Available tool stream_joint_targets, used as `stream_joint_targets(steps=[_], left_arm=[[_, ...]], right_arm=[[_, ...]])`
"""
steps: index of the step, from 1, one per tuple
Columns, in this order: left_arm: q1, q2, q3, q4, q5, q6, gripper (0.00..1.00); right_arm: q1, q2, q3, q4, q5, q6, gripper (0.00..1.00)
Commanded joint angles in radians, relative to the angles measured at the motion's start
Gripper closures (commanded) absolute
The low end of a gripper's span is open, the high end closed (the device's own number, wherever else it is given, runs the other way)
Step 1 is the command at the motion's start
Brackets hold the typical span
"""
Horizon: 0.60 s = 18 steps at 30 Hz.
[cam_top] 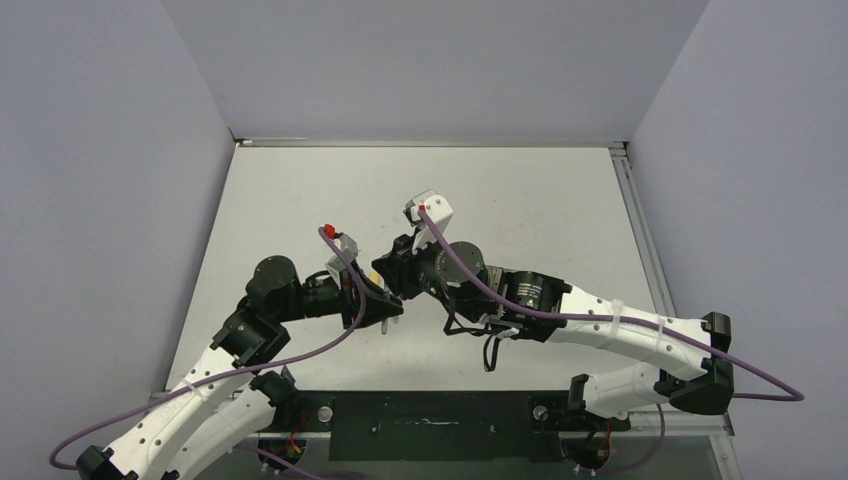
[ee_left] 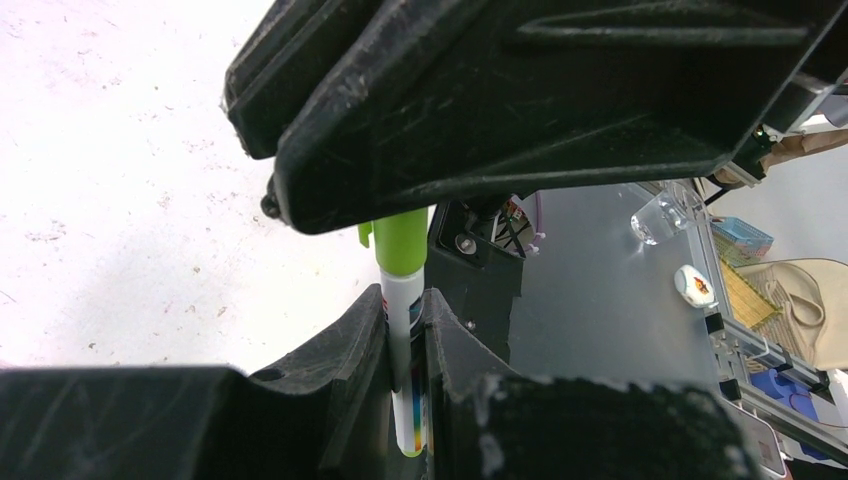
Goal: Insert the pens into the pen caps
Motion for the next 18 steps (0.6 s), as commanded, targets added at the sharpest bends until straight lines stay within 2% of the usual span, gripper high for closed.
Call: stream_joint_targets(steps=[1, 7, 18], left_arm=[[0.0, -0.018, 0.067, 0.09, -0.03, -0.012, 1.0], [0.0, -0.033, 0.092, 0.077, -0.091, 0.001, 1.0], [0.0, -0.002, 0.175, 0.027, -0.138, 0.053, 1.0]], right_arm=[[0.022, -0.018, -0.019, 0.01, -0.03, 0.011, 0.95], [0.029, -0.048, -0.07, 0.006, -0.05, 0.031, 0.95], [0.033, -0.062, -0.136, -0.007, -0.186, 0.03, 0.95]])
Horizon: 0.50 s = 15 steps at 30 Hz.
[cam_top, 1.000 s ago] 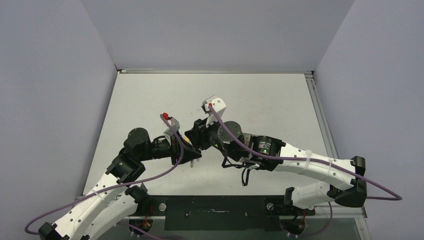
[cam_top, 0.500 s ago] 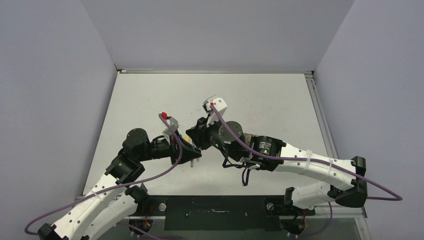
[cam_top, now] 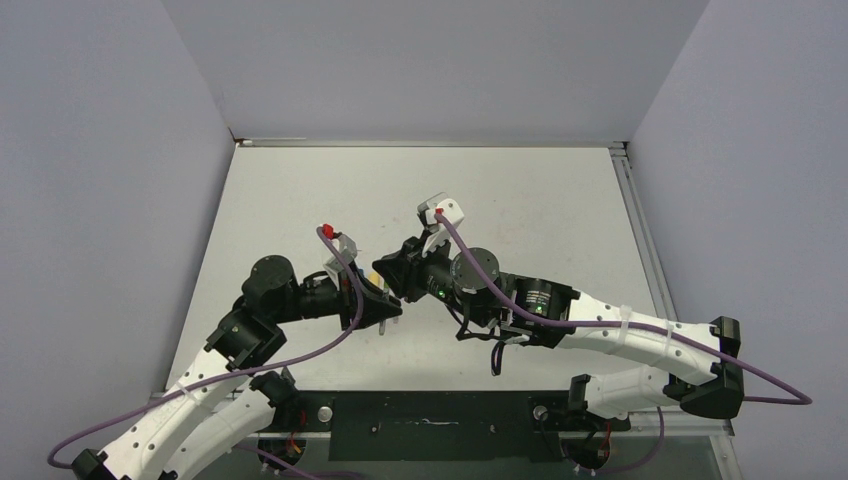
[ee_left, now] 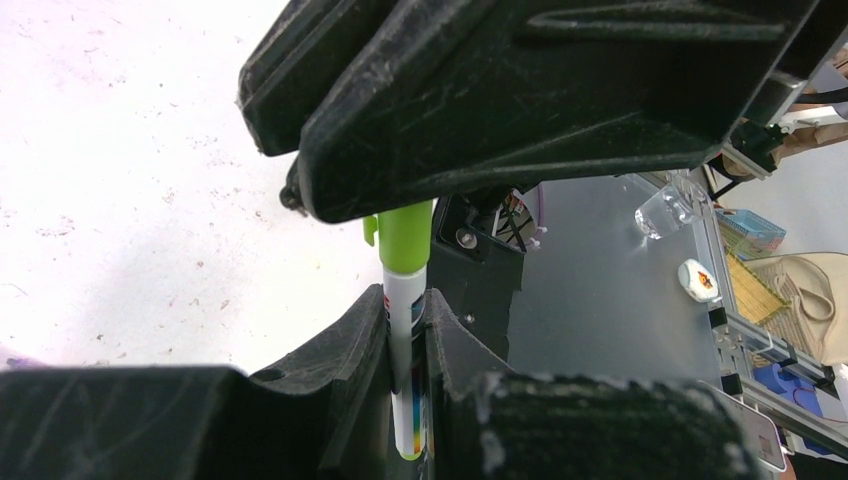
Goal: Insert the pens into the pen caps
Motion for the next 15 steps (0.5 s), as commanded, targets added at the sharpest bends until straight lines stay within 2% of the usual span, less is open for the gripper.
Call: stream_joint_targets(steps=[1, 12, 15], left_arm=[[0.013, 0.012, 0.131, 0.1, -0.108, 0.034, 1.0], [0.013, 0.066, 0.24, 0.053, -0.121, 0.095, 1.0], [0.013, 0.085, 0.251, 0.062, -0.113, 0.088, 1.0]], right_arm=[[0.028, -0.001, -0.05, -0.124, -0.17, 0.005, 0.95], [0.028, -0.001, -0.117, -0.15, -0.298, 0.007, 0.95], [0.027, -0.008, -0.119, -0.148, -0.293, 0.01, 0.95]])
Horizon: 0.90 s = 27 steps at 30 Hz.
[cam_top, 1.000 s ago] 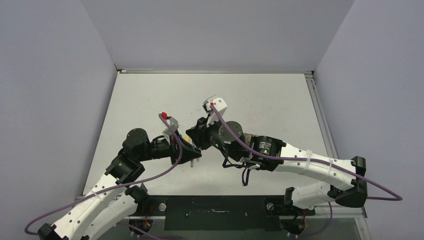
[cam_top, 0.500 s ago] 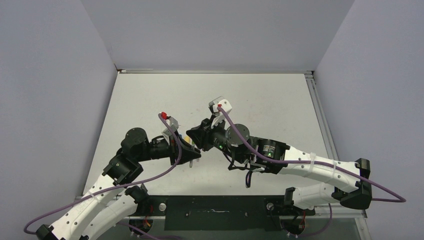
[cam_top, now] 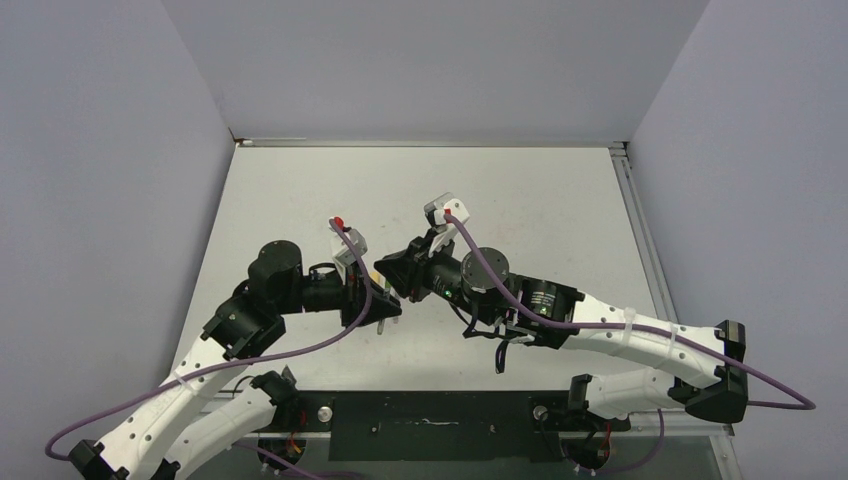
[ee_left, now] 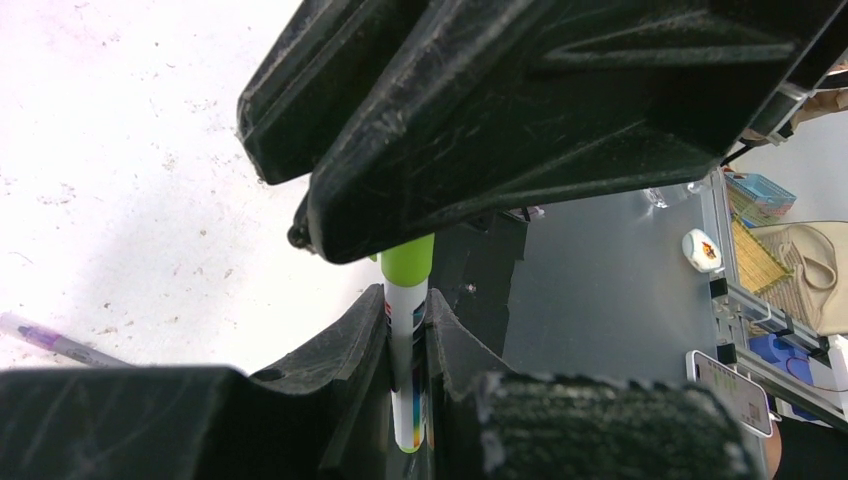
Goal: Insert the pens into the pen caps
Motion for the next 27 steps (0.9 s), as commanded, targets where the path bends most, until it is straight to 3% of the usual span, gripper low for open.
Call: stream_joint_targets(steps=[1, 10, 16, 24, 27], left_arm=[[0.018, 0.019, 0.127, 0.254, -0.112, -0.001, 1.0], [0.017, 0.027, 0.057, 0.219, -0.063, -0.037, 1.0], [0.017, 0.015, 0.022, 0.146, -0.057, -0.03, 1.0], [0.016, 0.008, -0.001, 0.0, -0.097, 0.02, 1.0], [0.015, -0.005, -0.019, -0.017, -0.107, 0.02, 1.0]], right_arm=[[0.049, 0.019, -0.057, -0.207, -0.218, 0.012, 0.95], [0.048, 0.04, 0.043, -0.223, -0.028, 0.018, 0.94], [0.047, 0.055, 0.107, -0.213, 0.062, -0.001, 0.8], [0.033, 0.045, 0.194, -0.224, 0.211, -0.04, 0.71], [0.024, 0.024, 0.205, -0.234, 0.268, -0.041, 0.62]])
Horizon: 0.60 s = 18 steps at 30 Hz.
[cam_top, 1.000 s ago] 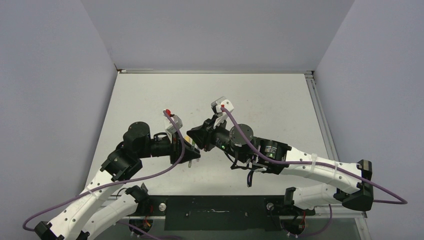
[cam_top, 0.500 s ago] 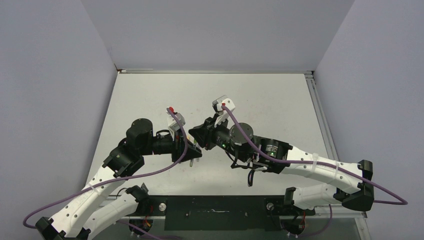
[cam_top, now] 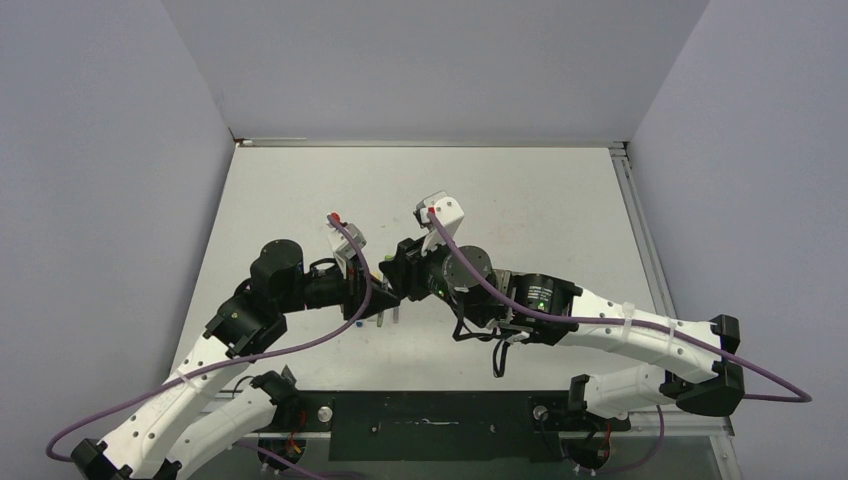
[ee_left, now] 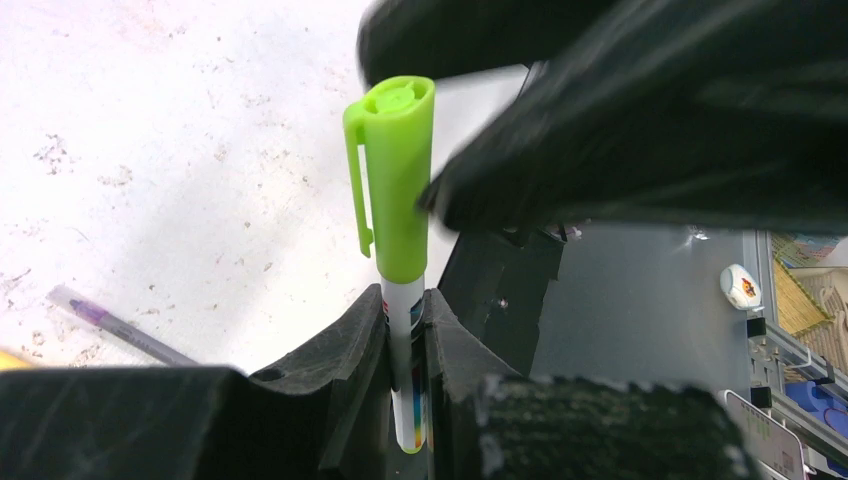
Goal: Insert the pens into the pen caps
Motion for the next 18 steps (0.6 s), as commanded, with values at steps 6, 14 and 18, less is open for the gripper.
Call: stream_joint_targets(steps=[6, 14, 18], left_arm=[[0.005, -0.03, -0.04, -0.043, -0.056, 0.011, 1.0], [-0.014, 0.032, -0.017, -0.092, -0.119, -0.01, 1.0], [-0.051, 0.087, -0.003, -0.101, -0.166, -0.036, 1.0]], right_arm=[[-0.028, -0.1, 0.033, -0.01, 0.187, -0.014, 0.54], [-0.04, -0.134, 0.04, -0.167, 0.391, 0.026, 0.51], [-0.056, -0.148, 0.017, -0.266, 0.464, 0.066, 0.49]])
